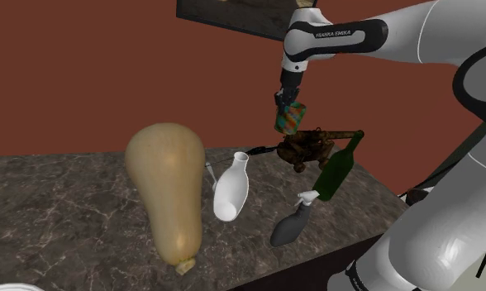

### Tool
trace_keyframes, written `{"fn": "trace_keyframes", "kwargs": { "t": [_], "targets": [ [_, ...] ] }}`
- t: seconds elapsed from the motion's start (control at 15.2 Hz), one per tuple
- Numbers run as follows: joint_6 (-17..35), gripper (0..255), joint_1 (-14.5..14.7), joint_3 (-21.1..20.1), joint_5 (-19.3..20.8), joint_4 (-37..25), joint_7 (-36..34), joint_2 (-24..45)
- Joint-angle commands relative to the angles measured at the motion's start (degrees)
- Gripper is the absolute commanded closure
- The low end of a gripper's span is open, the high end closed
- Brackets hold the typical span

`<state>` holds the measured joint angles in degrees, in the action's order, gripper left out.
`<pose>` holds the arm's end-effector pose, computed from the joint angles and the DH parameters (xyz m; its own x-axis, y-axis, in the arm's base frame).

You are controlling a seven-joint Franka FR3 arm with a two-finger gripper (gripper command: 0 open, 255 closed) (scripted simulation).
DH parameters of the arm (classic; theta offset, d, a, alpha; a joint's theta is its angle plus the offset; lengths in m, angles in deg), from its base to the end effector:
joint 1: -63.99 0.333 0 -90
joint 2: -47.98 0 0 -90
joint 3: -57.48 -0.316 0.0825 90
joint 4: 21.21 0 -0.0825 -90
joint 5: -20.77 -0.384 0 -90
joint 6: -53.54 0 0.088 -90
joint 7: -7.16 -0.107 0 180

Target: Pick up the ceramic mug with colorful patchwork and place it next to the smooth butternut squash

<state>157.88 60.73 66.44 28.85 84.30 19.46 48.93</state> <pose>0.5484 -0.1301 0.5086 0.9971 0.0345 -0.0676 0.0428 -0.9911 0.1258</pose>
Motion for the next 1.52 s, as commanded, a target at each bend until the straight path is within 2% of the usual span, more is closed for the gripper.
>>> {"fn": "trace_keyframes", "kwargs": {
  "t": [0.0,1.12,1.45],
  "targets": [
    [-1.38,255,0.04,-0.04,-0.03,-1.30,0.13,-0.11],
    [-14.04,255,0.12,-0.11,-0.39,-15.00,1.76,0.84],
    [-13.76,255,3.05,-3.19,0.22,-6.35,-4.41,-6.75]
  ]
}}
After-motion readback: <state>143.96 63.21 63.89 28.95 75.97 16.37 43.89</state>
